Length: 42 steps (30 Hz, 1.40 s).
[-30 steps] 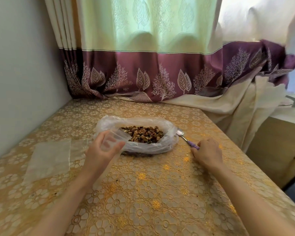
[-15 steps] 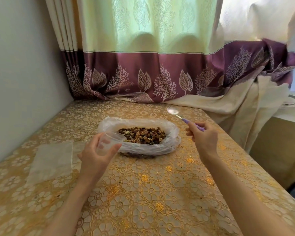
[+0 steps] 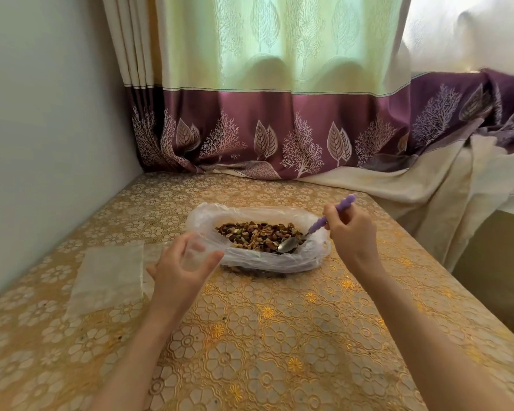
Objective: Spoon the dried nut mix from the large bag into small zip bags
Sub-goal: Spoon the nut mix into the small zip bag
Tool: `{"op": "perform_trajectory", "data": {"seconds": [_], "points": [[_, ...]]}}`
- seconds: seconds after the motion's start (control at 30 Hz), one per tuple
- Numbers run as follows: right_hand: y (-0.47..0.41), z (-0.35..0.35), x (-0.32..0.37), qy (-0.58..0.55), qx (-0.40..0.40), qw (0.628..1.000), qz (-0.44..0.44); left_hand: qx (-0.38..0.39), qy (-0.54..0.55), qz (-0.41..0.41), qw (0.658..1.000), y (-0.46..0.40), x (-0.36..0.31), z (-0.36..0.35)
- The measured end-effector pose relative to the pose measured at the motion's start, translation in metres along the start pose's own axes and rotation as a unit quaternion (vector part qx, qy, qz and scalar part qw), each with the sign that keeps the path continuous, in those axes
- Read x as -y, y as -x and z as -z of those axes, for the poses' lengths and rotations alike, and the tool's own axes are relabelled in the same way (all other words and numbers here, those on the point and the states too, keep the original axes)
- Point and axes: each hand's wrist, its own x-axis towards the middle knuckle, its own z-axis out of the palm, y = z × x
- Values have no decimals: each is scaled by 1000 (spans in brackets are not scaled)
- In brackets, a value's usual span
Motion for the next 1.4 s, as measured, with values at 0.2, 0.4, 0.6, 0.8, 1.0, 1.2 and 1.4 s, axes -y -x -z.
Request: {"op": "perform_trajectory", "data": {"seconds": [0.2,0.4,0.6,0.8,1.0,1.2,1.4], "points": [[14,-21,-3,-11,-13,1000,1,14,-3,3,1000,-1,5,-3],[21,-29,-15,-71,1,997,-44,39,-14,2,999,-1,3,-4],[30,-43,-23,-122,24,987,-106,54,-16,10,998,1,0,-5],[25,-44,-31,-255,8,940,-229,49,-7,14,999,0,1,-3],[25,-43,-28,-264,42,940,-212,63,-25,32,997,1,4,-4],[25,-43,-27,-306,15,918,-250,54,-5,41,998,1,5,-6],[24,-42,-21,-283,2,932,-227,60,19,55,996,0,9,-8]]}}
